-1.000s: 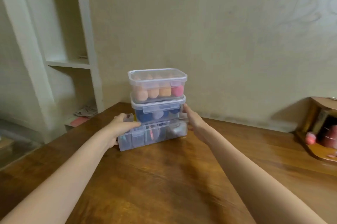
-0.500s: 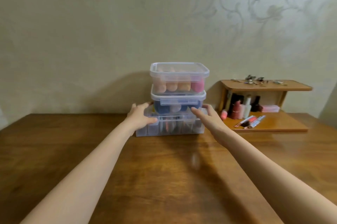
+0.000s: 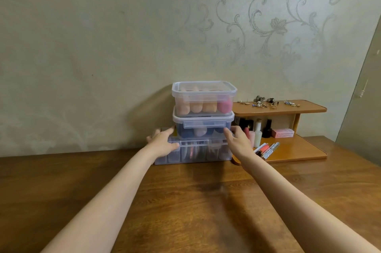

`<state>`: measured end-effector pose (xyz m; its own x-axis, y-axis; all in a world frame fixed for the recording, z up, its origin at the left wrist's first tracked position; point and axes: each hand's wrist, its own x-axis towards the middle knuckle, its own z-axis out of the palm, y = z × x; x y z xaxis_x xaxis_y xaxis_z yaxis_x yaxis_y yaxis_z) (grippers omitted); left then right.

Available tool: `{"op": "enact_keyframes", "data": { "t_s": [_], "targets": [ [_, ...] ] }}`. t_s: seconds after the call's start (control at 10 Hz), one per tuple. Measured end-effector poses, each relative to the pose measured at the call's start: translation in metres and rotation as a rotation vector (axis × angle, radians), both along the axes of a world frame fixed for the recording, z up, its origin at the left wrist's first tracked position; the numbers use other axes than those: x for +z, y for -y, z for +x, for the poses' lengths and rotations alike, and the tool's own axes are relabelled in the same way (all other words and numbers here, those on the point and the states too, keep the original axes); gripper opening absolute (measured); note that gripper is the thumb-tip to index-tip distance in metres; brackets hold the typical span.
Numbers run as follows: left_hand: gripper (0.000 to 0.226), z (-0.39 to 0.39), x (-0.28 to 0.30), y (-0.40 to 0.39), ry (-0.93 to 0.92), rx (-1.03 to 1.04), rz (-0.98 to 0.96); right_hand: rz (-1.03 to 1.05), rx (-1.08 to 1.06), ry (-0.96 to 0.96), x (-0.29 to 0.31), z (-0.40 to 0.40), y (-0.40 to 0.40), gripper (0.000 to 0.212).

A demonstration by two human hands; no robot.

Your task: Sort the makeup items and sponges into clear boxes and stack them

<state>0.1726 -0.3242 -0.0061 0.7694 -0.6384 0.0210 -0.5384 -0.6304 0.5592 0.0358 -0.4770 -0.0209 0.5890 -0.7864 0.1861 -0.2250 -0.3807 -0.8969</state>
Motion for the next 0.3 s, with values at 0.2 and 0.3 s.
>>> {"op": "enact_keyframes", "data": {
  "t_s": [0.2, 0.3],
  "targets": [
    [0.061, -0.009, 0.002, 0.0077, 0.004, 0.028, 0.06, -0.052, -0.032, -0.08, 0.0014, 0.0051, 0.0095, 0.044],
    [0.06, -0.0107, 0.0033, 0.0105, 0.036, 0.071, 0.058, -0.037, -0.065, -0.128, 0.0096, 0.0, 0.0041, 0.042]
  ]
}}
